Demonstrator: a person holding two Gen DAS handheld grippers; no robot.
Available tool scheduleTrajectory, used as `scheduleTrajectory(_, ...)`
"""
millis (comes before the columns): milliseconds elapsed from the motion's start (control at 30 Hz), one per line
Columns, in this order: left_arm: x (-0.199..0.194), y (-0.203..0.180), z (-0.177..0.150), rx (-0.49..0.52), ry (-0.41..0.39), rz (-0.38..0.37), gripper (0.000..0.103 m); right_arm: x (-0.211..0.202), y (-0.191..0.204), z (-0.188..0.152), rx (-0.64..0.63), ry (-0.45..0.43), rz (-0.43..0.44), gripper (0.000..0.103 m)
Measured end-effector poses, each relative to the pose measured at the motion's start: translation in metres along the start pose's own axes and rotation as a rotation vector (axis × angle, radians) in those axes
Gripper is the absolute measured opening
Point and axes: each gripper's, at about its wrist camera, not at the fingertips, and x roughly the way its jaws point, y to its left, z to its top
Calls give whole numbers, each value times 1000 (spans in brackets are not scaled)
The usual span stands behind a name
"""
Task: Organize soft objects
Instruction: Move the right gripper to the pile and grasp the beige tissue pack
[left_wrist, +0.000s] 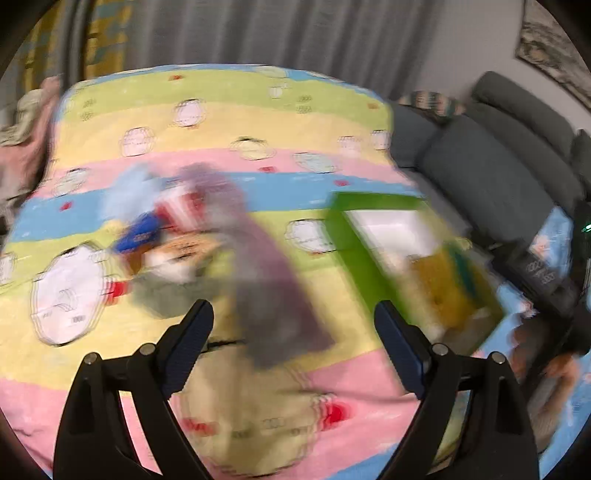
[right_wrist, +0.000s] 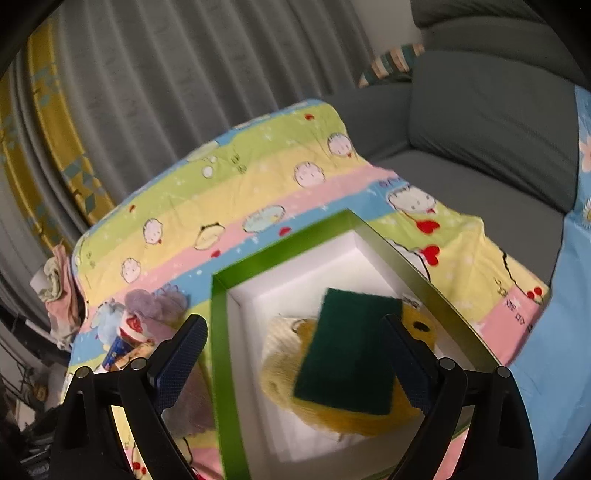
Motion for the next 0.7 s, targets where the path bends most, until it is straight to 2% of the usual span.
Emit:
scheduleTrajectory(67, -6, 28, -10, -2, 0, 67, 88, -1, 8, -2, -22, -7, -3, 94)
scheduleTrajectory(100, -8, 48, -17, -11, 11, 132, 88, -2, 11, -3, -29, -11, -7, 94)
scheduleTrajectory(133, -8, 59, -20, -24, 17, 165, 88, -2, 14, -4, -33, -13, -9, 94)
scheduleTrajectory(200, -12, 97, -34, -95, 39, 226, 88, -2, 24, -6, -52, -13, -4, 94)
scheduleTrajectory(367, -16, 158, -62, -240, 52, 224, 89, -2, 52, -15, -122, -17, 33, 94)
scheduleTrajectory(433, -14, 174, -70, -276, 33, 255, 88, -1, 60, -18, -141, -30, 25, 94)
scheduleTrajectory(500, -12, 188, -74, -323, 52, 296, 88, -1, 67, -22, -152, -31, 24, 94)
scheduleTrajectory(567, -15, 201, -78, -372, 83, 291, 88, 0, 75, -26, -161, -24, 61, 94)
scheduleTrajectory(700, -31, 208, -77, -405, 33, 276, 89, 4, 99, -37, -170, 36, 165, 94)
